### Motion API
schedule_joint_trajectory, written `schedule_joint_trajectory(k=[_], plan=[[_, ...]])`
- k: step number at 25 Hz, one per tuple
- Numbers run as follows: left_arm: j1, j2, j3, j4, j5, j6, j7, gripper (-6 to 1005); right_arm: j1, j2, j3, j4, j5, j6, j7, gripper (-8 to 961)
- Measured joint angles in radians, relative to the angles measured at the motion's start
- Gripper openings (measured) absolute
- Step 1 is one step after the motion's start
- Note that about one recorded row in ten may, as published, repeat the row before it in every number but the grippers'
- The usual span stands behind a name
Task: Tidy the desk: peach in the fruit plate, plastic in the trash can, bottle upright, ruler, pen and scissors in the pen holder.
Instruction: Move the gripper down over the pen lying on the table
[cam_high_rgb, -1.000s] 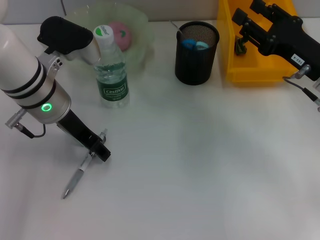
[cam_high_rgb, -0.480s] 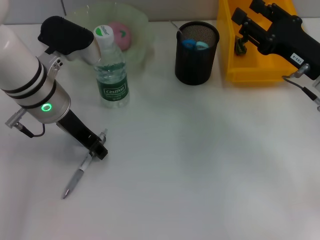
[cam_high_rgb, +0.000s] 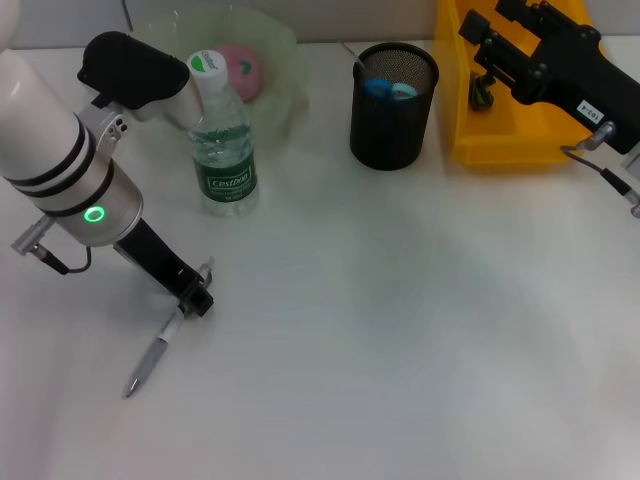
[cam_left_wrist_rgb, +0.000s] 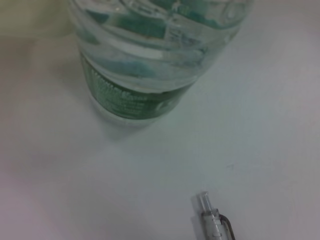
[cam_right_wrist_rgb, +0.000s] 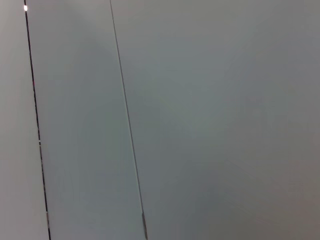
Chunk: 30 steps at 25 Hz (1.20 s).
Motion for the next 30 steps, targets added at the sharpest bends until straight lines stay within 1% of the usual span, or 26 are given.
schedule_joint_trajectory(k=[2,6,11,19,25,30], plan=[[-0.001,0.000,0.000,0.000,0.000,0.000,0.000,521,0.002,0.000,0.000,0.000,0.000,0.005,0.000,604],[-0.003,0.000,0.003,0.000,0.000,-0.001,0.006,476,0.003,0.000,0.000,0.000,0.000,0.008,0.000,604],[-0.006,0.000,0.022,0.001,0.000,-0.002,0.006,395,0.003,0.000,0.000,0.000,0.000,0.008,0.000,604],[-0.007,0.000,0.026,0.010,-0.001,-0.006,0.005,268,0.003,0.000,0.000,0.000,0.000,0.009,0.000,604],[-0.009,0.000,0.027,0.004,-0.001,-0.006,0.008,237,0.003,0.000,0.000,0.000,0.000,0.011,0.000,603],[-0.009,0.000,0.028,0.005,-0.001,-0.005,0.010,173,0.003,0.000,0.000,0.000,0.000,0.011,0.000,603]])
